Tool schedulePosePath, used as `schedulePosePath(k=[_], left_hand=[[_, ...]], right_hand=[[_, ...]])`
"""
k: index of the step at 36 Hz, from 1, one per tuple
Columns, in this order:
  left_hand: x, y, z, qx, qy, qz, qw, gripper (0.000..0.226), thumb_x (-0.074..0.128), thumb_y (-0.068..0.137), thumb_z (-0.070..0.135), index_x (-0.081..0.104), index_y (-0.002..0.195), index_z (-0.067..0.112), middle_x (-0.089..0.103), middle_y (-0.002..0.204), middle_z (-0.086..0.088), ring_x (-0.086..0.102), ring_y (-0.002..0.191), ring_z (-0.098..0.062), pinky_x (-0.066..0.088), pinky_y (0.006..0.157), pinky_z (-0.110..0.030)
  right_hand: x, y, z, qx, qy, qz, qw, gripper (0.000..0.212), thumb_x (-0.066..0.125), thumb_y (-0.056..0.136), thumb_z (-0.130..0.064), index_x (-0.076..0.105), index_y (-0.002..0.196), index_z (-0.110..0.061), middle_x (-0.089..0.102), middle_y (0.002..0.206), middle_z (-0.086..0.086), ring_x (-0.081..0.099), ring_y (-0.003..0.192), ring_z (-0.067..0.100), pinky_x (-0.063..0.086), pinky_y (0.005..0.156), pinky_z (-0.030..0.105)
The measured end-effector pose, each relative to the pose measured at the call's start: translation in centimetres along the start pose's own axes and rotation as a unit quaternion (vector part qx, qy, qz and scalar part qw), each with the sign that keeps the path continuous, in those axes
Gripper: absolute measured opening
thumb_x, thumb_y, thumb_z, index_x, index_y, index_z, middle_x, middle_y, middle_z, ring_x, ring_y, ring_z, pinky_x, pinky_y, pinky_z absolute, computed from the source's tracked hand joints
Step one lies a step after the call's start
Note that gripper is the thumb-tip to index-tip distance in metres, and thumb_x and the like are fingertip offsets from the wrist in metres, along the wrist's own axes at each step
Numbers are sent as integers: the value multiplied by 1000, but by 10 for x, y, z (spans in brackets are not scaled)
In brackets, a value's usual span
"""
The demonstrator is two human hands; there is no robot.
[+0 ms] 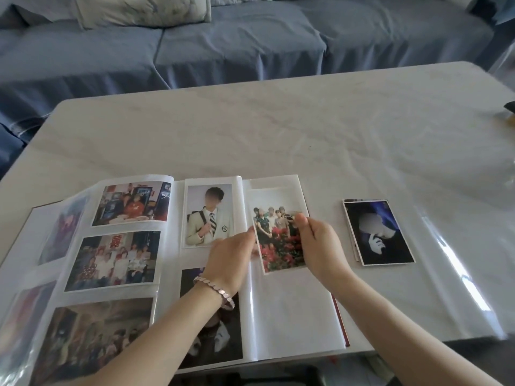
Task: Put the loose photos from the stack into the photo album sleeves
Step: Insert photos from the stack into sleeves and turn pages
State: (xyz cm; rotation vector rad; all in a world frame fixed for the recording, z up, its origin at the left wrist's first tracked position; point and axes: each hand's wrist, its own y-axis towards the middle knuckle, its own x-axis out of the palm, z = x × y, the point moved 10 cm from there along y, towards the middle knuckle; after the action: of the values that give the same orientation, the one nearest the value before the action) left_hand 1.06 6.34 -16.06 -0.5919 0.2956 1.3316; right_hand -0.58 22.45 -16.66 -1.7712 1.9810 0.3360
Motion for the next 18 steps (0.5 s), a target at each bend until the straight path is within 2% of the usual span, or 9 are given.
schedulePosePath(k=[2,3,4,6,8,11,14,16,18], left_hand=[[-4,0,-10,-52,-124,37,990,66,28,97,50,59,75,-3,65,79,-11,62,74,-6,46,74,-16],[-8,0,-13,-70,-161,60,983,58,29,98,48,56,69,6,60,73,-5,58,64,4,43,64,-8],[-10,0,-14,-76,-172,71,979,54,29,94,54,54,68,14,55,70,0,55,59,6,39,59,-6],[-12,4,-9,-49,-107,70,991,57,38,84,68,51,64,16,50,61,0,48,54,-6,35,57,-9],[-23,6,-4,-18,-20,108,994,48,54,86,50,47,56,13,47,53,-2,44,48,-12,38,50,-12],[-44,10,-11,-37,-2,199,979,33,58,90,29,54,68,4,62,69,-13,60,66,-26,52,58,-33],[-69,14,-11,-39,6,292,956,33,52,94,27,49,69,4,60,71,-12,57,68,-28,42,51,-28],[-81,15,-3,-14,26,332,943,31,50,95,24,46,70,6,51,62,-1,50,62,-24,38,51,-29],[-86,16,7,13,47,348,936,25,50,95,19,47,74,6,45,59,6,48,62,-23,36,52,-33]], right_hand=[[5,0,-1,3,8,-13,1000,43,32,100,-35,61,78,-12,60,66,0,55,63,15,41,57,17],[8,0,-2,3,10,-19,1000,45,31,100,-35,64,87,-7,65,74,7,59,71,21,47,66,25],[9,0,-2,-2,11,-22,1000,48,31,100,-35,64,93,-2,67,80,13,61,77,27,49,70,32],[11,-1,-5,-12,11,-27,1000,50,31,100,-36,62,94,2,66,84,20,60,81,33,49,70,38],[15,-2,-6,-23,1,-40,999,50,33,99,-38,62,89,1,65,82,20,59,79,34,48,68,38],[7,-7,-6,-65,-45,-26,997,37,37,99,-30,66,94,-7,68,92,10,60,88,27,42,76,33],[-2,-12,-2,-125,-127,-8,984,31,44,98,-21,59,122,-8,57,128,4,50,119,20,29,95,16],[3,-14,9,-141,-180,-39,973,38,47,97,-21,51,132,-9,43,143,3,35,134,17,18,106,14],[10,-17,16,-162,-225,-60,959,43,47,97,-23,44,137,-10,31,150,-1,20,141,11,6,109,11]])
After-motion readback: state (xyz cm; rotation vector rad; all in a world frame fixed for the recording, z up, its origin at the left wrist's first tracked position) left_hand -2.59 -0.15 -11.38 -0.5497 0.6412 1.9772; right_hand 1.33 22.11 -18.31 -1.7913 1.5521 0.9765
